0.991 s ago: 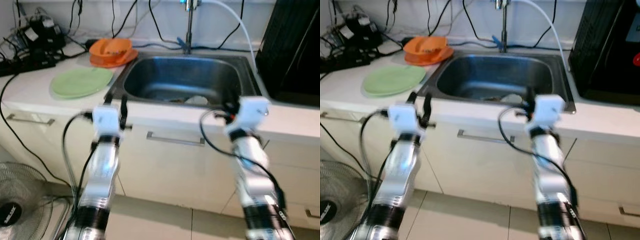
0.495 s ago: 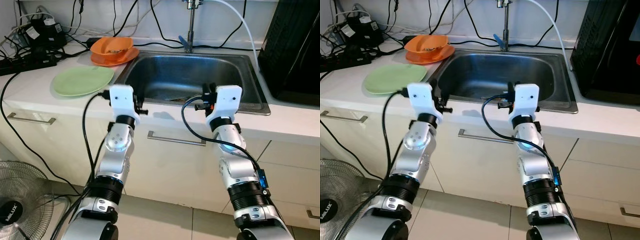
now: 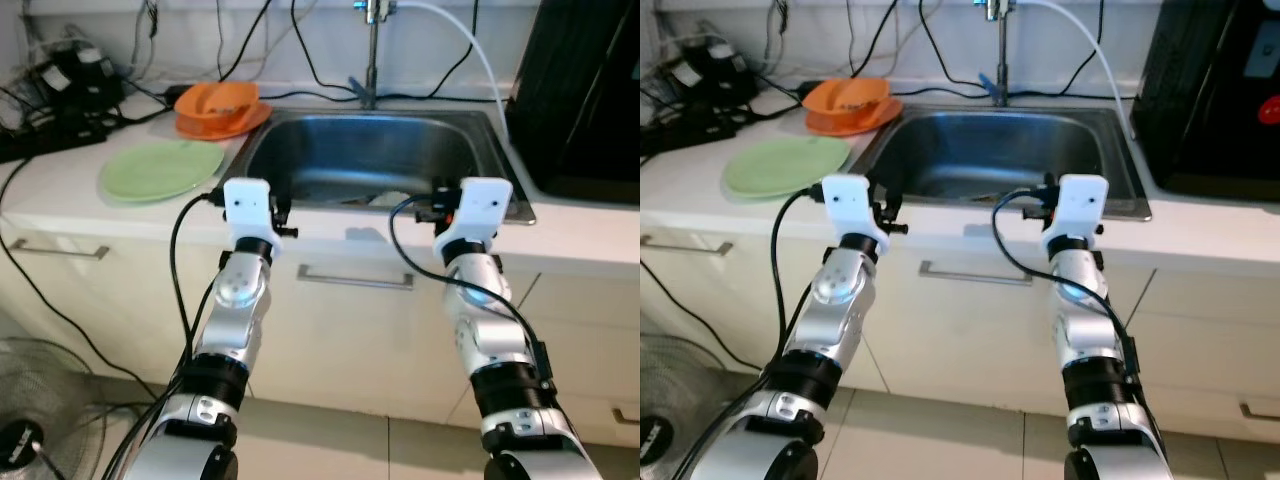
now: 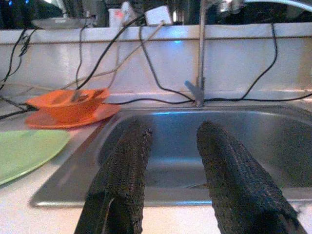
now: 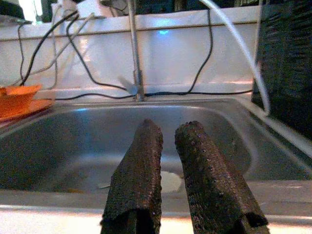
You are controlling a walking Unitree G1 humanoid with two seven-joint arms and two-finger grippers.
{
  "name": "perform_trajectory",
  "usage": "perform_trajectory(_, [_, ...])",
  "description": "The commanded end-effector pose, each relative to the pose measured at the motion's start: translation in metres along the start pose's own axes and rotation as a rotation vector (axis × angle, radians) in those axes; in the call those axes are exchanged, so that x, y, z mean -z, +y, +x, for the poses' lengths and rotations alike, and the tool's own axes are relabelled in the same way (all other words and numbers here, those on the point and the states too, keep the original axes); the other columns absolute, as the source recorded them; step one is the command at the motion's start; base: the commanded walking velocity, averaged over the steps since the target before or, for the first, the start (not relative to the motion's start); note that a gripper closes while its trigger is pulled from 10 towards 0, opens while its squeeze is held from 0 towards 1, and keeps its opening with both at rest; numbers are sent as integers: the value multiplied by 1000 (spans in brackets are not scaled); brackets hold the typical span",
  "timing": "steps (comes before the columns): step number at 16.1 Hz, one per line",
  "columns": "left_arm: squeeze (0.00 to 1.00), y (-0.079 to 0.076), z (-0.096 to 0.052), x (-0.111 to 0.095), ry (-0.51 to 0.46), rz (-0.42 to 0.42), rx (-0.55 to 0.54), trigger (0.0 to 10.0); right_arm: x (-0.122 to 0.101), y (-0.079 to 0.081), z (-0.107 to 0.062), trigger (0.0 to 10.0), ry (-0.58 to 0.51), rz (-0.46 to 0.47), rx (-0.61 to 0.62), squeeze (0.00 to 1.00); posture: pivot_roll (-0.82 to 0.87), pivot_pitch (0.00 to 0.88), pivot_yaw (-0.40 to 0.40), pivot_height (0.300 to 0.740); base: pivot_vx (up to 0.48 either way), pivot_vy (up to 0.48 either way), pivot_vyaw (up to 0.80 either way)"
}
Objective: Kitchen organization
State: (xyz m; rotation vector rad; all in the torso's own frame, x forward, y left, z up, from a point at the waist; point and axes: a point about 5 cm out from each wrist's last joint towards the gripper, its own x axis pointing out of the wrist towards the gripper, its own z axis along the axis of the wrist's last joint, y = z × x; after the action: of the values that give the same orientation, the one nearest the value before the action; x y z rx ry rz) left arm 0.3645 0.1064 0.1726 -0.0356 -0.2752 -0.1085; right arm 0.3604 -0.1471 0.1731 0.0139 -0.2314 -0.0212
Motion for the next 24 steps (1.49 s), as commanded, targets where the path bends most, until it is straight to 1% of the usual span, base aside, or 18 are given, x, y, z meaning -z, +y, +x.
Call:
perform_trajectory(1, [0,5,0,2,16,0,-24,10000,0,6,1,10000,1,1,-16,0,14,0,88,740,0,371,0])
perform_trajectory(3, [0,4,0,2,15,-2,-22,10000,2,9,-1,10000,8,3,-24,0,19,0,88,740,0,373,0])
perform_trajectory(8, [0,8,-2,3,21,5,-37,10000,4,5,-2,10000,14,8,-14,0,23,0,90,740,0,350,0])
perform_trajectory(12, [0,4,-3,4,26,10,-29,10000,6,4,-2,10000,18,10,-10,0,30,0,87,740,0,0,0])
perform_trajectory(15, [0,5,-3,5,33,9,-39,10000,4,3,-2,10000,13,10,-9,0,30,0,87,740,0,0,0])
perform_trajectory(20, [0,9,-2,3,29,3,-60,10000,6,3,-2,10000,18,15,-14,0,30,0,84,740,376,0,0])
perform_trajectory(24, [0,11,-3,4,35,4,-69,10000,6,12,-4,10000,16,-7,-54,0,30,0,85,740,378,0,0])
